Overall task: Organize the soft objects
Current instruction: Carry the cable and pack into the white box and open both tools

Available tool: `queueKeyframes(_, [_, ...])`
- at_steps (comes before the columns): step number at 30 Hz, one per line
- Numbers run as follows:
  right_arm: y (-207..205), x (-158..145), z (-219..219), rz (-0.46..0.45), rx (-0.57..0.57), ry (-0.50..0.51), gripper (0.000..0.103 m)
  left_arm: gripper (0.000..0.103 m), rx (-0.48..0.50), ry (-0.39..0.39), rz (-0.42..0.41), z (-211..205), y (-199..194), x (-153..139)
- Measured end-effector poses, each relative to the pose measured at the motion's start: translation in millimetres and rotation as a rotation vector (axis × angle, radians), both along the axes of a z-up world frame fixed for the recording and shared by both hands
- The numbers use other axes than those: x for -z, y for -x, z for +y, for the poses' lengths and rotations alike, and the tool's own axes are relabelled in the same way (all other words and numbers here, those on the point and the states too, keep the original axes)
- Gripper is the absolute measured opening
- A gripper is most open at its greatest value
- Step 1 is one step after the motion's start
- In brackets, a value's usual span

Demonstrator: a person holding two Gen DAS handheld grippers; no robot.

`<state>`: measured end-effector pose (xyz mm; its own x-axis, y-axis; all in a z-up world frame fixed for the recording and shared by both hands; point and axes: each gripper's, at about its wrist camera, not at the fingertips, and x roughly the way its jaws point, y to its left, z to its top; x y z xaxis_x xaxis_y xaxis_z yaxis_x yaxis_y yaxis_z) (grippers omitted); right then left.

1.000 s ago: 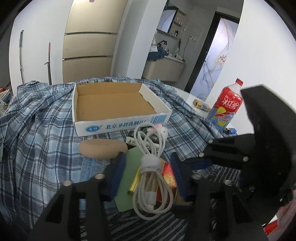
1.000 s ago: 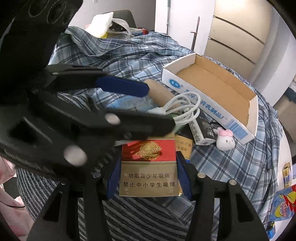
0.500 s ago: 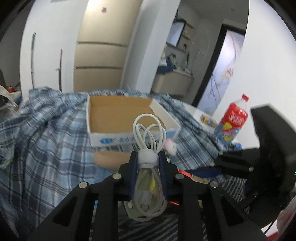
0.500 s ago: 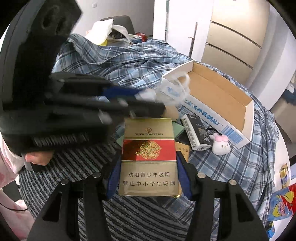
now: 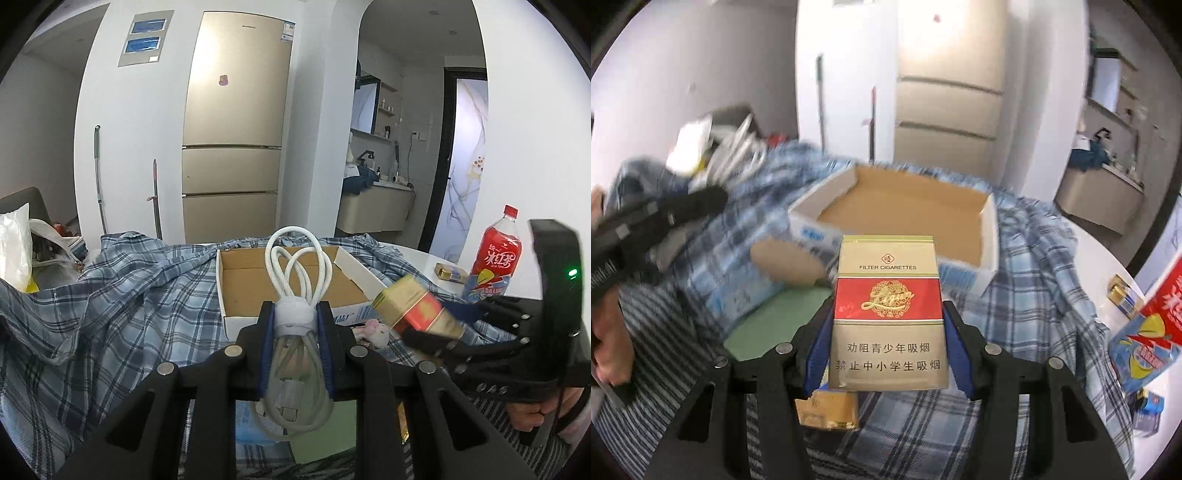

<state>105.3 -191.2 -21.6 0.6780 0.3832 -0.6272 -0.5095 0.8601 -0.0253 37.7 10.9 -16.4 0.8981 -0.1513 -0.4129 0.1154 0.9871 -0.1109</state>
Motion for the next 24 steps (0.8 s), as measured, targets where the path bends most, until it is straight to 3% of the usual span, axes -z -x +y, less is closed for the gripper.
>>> queueKeyframes(12, [15, -16, -8, -0.109, 0.022, -0.031, 0.055, 0.024, -0.005, -0.015, 0.025, -8, 0, -9])
queueKeyframes(20, [13, -47, -6, -0.206, 0.057, -0.004, 0.055, 0.024, -0.06, -0.108, -0.029, -21, -6, -52])
queueKeyframes(24, [2, -64, -8, -0.222, 0.097, -0.025, 0.055, 0.024, -0.057, -0.109, -0.03, -29, -26, -71])
